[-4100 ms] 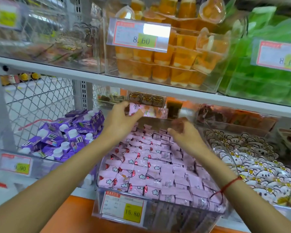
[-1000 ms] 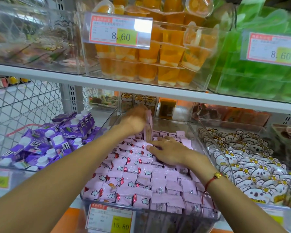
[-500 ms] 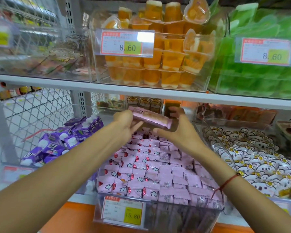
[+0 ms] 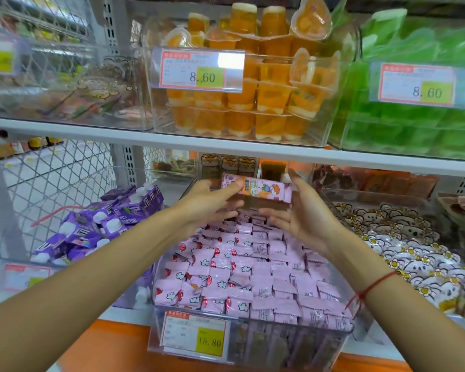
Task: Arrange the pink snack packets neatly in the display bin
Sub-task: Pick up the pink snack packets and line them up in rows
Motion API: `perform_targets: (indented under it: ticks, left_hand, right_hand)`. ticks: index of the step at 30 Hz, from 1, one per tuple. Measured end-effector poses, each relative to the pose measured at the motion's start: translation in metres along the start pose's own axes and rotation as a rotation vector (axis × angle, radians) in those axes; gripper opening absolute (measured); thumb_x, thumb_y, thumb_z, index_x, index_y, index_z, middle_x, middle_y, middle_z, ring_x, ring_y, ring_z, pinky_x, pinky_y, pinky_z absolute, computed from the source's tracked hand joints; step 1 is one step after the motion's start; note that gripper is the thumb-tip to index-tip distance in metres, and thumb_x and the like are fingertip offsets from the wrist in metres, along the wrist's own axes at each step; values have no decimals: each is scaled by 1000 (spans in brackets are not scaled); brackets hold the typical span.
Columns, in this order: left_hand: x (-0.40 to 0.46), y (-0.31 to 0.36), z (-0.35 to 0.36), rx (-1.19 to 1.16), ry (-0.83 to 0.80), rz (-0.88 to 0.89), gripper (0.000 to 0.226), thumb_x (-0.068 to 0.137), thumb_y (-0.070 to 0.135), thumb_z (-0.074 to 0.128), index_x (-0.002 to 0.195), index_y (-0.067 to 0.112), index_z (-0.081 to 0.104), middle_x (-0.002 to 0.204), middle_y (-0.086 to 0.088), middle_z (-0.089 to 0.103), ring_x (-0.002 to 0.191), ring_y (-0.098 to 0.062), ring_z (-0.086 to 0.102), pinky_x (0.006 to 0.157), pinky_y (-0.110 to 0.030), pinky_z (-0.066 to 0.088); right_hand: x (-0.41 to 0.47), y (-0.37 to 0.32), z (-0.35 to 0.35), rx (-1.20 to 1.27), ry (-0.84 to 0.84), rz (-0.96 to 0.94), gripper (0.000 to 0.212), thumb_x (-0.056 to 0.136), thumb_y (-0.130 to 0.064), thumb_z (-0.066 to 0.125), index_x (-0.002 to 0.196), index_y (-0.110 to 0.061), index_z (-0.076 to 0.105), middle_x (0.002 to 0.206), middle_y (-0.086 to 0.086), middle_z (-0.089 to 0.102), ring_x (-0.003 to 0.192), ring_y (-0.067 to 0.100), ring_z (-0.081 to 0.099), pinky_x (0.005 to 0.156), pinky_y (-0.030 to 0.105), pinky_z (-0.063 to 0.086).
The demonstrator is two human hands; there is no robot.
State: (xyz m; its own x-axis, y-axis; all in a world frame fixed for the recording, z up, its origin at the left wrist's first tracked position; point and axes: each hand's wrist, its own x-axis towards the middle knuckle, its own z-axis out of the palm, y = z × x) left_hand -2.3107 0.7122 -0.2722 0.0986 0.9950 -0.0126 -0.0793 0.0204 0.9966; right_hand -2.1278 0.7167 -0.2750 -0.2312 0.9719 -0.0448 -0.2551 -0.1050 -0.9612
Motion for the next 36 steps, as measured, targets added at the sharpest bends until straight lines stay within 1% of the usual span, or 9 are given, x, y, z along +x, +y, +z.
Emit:
perform_targets:
  ticks: [5,8,13,19,22,26,28,32,36]
  left_hand:
    - [18,-6,9,216,-22,24,41,89,38,61,121,13,54,110,-4,68,98,-11,65,90,-30,52]
    - [31,-3,11,517,-99,103,25,92,42,55,112,27,54,107,8,61,91,-2,57,91,-27,40]
    - [58,-18,2,1094,-241,117,46,97,7,43,141,18,37,144,-4,42,124,-19,45,102,-33,39]
    - [64,-26,-14,1548,-308,125,44,100,20,34,143,27,39,142,-4,48,120,-26,50,97,-38,43]
    - [62,-20,-24,1653,-287,135,45,100,22,35,143,34,36,138,-3,52,116,-26,53,94,-37,45]
    - [58,-21,-25,1632,-311,144,48,99,18,34,145,34,33,145,-1,45,121,-24,49,94,-33,43]
    - [59,-21,-25,1628,-302,154,48,99,16,35,143,32,37,140,-3,50,110,-22,51,87,-30,42]
    - [60,-21,-25,1649,-299,134,48,96,13,38,141,28,40,136,-6,52,117,-26,52,94,-38,45]
    - [59,-25,-28,1601,-235,242,47,95,10,41,139,26,39,134,-6,53,105,-24,52,81,-32,43]
  right_hand:
    - [3,-1,5,119,150,-110,19,87,-14,64,104,-7,64,91,9,69,77,14,66,63,16,55]
    - [6,0,-1,198,347,-120,18,86,-7,64,104,-3,62,91,8,67,72,11,65,63,15,55]
    - [16,2,-15,111,511,-92,33,87,-4,63,116,5,51,101,14,63,82,18,65,62,19,55]
    - [37,8,-9,-324,473,-118,8,89,-7,60,81,-8,60,86,9,66,80,20,64,87,38,54]
    - [47,7,-5,-772,418,-152,5,89,-14,60,89,-9,60,103,16,64,97,30,61,90,44,51]
    - [57,1,-5,-1198,129,-286,31,85,-13,66,114,-9,54,107,9,58,92,22,56,65,21,45]
    - [60,-1,2,-1421,-9,-351,32,84,-13,68,114,-9,59,113,10,57,96,21,54,69,19,45]
    - [68,11,25,-1696,-122,-256,31,91,-14,57,121,-8,61,120,14,54,109,29,54,94,34,45]
    - [71,24,25,-1642,-85,-198,26,92,-8,51,117,-3,57,113,15,61,96,29,62,82,38,53]
